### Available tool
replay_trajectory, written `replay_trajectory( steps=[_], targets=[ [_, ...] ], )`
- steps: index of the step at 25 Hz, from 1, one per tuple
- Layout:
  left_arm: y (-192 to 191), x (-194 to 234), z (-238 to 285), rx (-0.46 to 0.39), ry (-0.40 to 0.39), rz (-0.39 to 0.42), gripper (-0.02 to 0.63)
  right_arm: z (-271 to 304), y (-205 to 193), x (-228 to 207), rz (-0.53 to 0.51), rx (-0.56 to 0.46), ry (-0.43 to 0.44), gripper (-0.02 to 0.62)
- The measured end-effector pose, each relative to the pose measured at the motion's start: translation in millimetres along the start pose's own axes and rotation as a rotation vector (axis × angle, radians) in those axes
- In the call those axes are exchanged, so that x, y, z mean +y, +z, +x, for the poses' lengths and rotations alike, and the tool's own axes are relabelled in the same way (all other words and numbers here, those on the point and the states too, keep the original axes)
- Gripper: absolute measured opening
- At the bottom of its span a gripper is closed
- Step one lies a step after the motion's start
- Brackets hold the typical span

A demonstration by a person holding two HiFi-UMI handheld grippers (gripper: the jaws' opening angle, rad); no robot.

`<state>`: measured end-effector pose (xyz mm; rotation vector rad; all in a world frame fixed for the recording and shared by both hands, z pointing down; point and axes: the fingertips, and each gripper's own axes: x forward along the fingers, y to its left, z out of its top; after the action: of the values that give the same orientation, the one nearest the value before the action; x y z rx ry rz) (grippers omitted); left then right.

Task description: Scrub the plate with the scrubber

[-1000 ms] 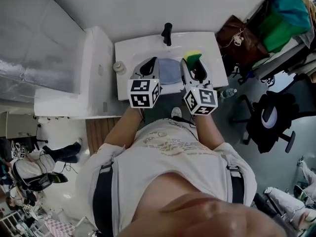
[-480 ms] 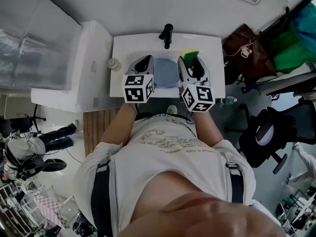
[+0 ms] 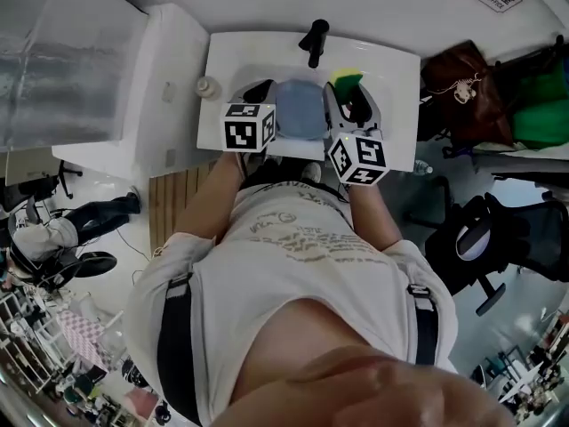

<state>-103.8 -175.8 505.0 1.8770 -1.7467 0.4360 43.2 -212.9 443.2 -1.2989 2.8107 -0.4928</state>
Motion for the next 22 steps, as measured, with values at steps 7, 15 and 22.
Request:
replay_trajectory(
  steps=[7,15,22],
  targets=[
    [-52.6,35.9,34.8,0.273,-0.028,0.019,0.021,11.1,-23.9,0.5,0.006,0.059,-0.034,0.227],
    [-126.8,75.1,73.2,0.618,-0.037,-0.069,0.021,4.6,-20.9,-5.7,-0.01,0.053,-0.101,0.227],
    [-170.4,82.0,99.3,0.716,-0.083,-0.227,0.023,-5.9,-22.0,-11.8,-0.025,0.065,-0.153,0.227]
  ],
)
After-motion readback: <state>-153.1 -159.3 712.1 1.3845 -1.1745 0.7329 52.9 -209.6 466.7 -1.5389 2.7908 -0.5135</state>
